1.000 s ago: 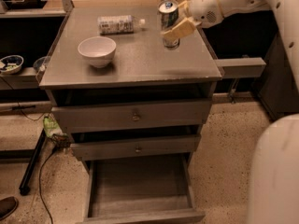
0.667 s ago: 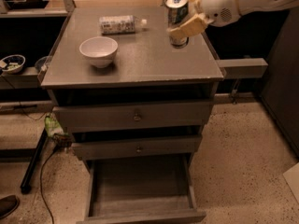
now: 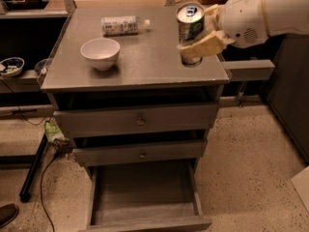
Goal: Place redbull can into bottom drawer
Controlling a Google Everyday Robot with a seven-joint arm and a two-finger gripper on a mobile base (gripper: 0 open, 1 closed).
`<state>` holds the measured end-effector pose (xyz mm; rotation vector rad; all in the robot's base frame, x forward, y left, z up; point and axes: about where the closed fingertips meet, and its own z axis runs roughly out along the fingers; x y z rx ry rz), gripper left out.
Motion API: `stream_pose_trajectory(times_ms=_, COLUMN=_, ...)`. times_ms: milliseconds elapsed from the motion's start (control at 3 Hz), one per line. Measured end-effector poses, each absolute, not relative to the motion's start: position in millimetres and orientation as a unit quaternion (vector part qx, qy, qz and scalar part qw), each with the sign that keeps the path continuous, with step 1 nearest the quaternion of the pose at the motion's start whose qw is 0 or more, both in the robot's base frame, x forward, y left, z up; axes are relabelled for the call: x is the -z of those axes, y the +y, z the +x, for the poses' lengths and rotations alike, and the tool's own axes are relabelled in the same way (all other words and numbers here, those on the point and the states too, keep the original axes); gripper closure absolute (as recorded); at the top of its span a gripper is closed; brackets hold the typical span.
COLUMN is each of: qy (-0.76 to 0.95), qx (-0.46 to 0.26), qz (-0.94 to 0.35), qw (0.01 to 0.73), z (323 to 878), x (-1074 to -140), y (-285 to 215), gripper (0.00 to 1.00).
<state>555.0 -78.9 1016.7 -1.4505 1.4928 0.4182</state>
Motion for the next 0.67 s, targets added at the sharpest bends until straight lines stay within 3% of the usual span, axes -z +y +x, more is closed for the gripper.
stream_pose_trajectory(times_ms=333, qy=0.618, qx=-0.164, qz=-0.595, qw=0.488, z=534, x=-993, y=-76, gripper=1.0)
stream_pose_trajectory(times_ms=667, qy=0.622, qx=-0.164, qz=-0.585, qw=0.494, z=560, x=-929, y=-82, gripper=1.0)
